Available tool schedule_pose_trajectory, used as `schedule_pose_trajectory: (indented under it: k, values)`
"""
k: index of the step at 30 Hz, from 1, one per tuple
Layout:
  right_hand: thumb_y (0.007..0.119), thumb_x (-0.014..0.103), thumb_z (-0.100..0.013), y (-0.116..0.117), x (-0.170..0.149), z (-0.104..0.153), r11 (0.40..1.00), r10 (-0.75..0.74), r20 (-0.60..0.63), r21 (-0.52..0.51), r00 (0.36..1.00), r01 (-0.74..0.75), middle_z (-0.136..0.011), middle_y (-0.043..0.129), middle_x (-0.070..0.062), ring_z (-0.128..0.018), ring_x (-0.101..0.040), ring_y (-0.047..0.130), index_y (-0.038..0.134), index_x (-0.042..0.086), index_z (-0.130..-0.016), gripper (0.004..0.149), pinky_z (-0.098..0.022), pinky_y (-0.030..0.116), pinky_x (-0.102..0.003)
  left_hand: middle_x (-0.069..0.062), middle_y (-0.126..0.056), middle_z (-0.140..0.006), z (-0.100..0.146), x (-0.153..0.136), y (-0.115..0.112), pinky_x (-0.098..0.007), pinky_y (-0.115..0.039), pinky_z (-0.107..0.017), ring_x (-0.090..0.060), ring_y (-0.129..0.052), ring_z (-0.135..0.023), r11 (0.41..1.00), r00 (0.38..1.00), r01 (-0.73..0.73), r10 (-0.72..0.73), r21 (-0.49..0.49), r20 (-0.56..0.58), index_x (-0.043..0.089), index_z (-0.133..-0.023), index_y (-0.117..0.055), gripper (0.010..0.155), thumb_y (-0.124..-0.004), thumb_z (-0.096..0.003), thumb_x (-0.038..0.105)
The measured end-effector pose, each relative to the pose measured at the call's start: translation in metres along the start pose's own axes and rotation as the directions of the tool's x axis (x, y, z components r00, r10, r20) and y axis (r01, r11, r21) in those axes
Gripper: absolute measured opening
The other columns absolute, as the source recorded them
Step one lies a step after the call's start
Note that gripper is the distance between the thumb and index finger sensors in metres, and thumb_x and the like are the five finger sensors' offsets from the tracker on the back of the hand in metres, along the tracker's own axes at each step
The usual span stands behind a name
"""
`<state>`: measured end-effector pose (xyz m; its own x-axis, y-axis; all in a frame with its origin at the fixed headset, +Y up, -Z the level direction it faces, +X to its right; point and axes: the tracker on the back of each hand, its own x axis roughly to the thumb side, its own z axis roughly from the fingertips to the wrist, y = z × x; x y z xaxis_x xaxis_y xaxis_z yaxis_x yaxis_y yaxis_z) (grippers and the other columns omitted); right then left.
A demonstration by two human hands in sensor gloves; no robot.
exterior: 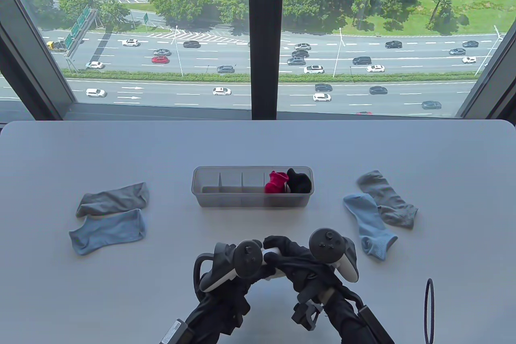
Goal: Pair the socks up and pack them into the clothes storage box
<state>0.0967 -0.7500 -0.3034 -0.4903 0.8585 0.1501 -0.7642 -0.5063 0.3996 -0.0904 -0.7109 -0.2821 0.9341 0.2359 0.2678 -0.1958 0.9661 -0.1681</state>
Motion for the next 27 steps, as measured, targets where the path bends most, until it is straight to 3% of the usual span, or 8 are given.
schedule_pose_trajectory:
  k: [5, 10, 12, 13, 18, 21, 23, 27]
  values:
    - [0.063, 0.038, -0.060, -0.004, -0.001, 0.002, 0.996, -0.068, -0.005, -0.058, 0.998, 0.068, -0.082, 0.084, -0.011, -0.073, -0.028, 0.088, 0.053, 0.009, -0.104, 0.053, -0.073, 0.054, -0.061, -0.019, -0.068, -0.104, 0.001, 0.010, 0.002, -0.066, -0.056, -0.074, -0.044, -0.075, -0.092, 1.000, 0.997, -0.007, 0.004, 0.029, 0.082, 0.012, -0.108, -0.049, 0.062, -0.066, -0.0559, 0.040]
    - [0.068, 0.037, -0.059, -0.001, 0.002, 0.001, 0.994, -0.113, 0.025, 0.016, 0.993, 0.113, -0.090, 0.079, -0.013, -0.083, -0.035, 0.081, 0.048, 0.014, -0.108, 0.058, -0.073, 0.051, -0.063, -0.015, -0.070, -0.090, -0.004, 0.003, -0.004, -0.063, -0.060, -0.070, -0.034, -0.077, -0.075, 0.995, 0.999, 0.001, 0.004, -0.101, 0.051, 0.013, -0.106, -0.041, 0.075, -0.072, -0.0494, 0.052]
    - [0.072, 0.035, -0.058, 0.001, 0.002, -0.001, 0.992, -0.102, 0.033, 0.080, 0.994, 0.099, -0.105, 0.064, -0.018, -0.094, -0.043, 0.069, 0.043, 0.016, -0.111, 0.063, -0.072, 0.050, -0.067, -0.013, -0.076, -0.083, -0.004, 0.002, -0.004, -0.061, -0.066, -0.067, -0.031, -0.081, -0.068, 0.994, 0.999, 0.013, -0.009, -0.104, 0.039, 0.014, -0.102, -0.048, 0.072, -0.077, -0.0474, 0.051]
    - [0.073, 0.032, -0.058, 0.000, 0.003, -0.001, 0.990, -0.093, 0.052, 0.109, 0.994, 0.087, -0.119, 0.041, -0.018, -0.099, -0.044, 0.061, 0.040, 0.019, -0.112, 0.064, -0.073, 0.048, -0.066, -0.011, -0.081, -0.076, -0.005, 0.002, -0.005, -0.059, -0.071, -0.062, -0.029, -0.085, -0.061, 0.996, 0.999, 0.011, -0.006, -0.093, 0.050, 0.013, -0.099, -0.056, 0.065, -0.079, -0.0480, 0.047]
    - [0.068, 0.030, -0.060, -0.005, 0.005, 0.000, 1.000, 0.012, 0.030, 0.004, 0.999, -0.012, -0.095, 0.080, -0.014, -0.078, -0.030, 0.088, 0.057, 0.019, -0.105, 0.048, -0.071, 0.062, -0.057, -0.009, -0.094, -0.064, -0.004, 0.003, -0.007, -0.057, -0.080, -0.055, -0.028, -0.097, -0.052, 0.997, 0.998, -0.012, 0.016, -0.078, 0.058, 0.013, -0.092, -0.073, 0.060, -0.078, -0.0473, 0.053]
    - [0.064, 0.031, -0.062, -0.005, 0.000, 0.001, 1.000, -0.004, -0.016, -0.017, 1.000, 0.004, -0.087, 0.084, -0.019, -0.066, -0.026, 0.092, 0.057, 0.014, -0.105, 0.047, -0.066, 0.069, -0.053, -0.015, -0.078, -0.099, 0.000, 0.006, -0.005, -0.065, -0.066, -0.069, -0.040, -0.085, -0.083, 0.999, 0.999, 0.038, -0.038, 0.007, 0.039, 0.014, -0.106, -0.055, 0.075, -0.077, -0.0460, 0.053]
    - [0.061, 0.034, -0.062, -0.006, -0.003, 0.001, 0.999, -0.022, -0.030, -0.032, 0.999, 0.021, -0.083, 0.086, -0.017, -0.061, -0.022, 0.094, 0.059, 0.013, -0.103, 0.046, -0.064, 0.072, -0.050, -0.015, -0.073, -0.103, 0.001, 0.008, -0.004, -0.065, -0.062, -0.071, -0.041, -0.080, -0.088, 0.999, 0.997, 0.004, -0.007, 0.039, 0.081, 0.017, -0.106, -0.055, 0.069, -0.077, -0.0484, 0.047]
    - [0.071, 0.043, -0.057, -0.009, -0.001, 0.000, 0.991, -0.100, 0.045, 0.091, 0.994, 0.095, -0.099, 0.074, -0.021, -0.081, -0.034, 0.085, 0.050, 0.016, -0.110, 0.063, -0.070, 0.061, -0.060, -0.016, -0.085, -0.086, -0.003, 0.004, -0.004, -0.062, -0.069, -0.066, -0.035, -0.090, -0.070, 1.000, 0.996, -0.021, 0.021, -0.006, 0.086, 0.009, -0.101, -0.062, 0.062, -0.070, -0.0519, 0.046]
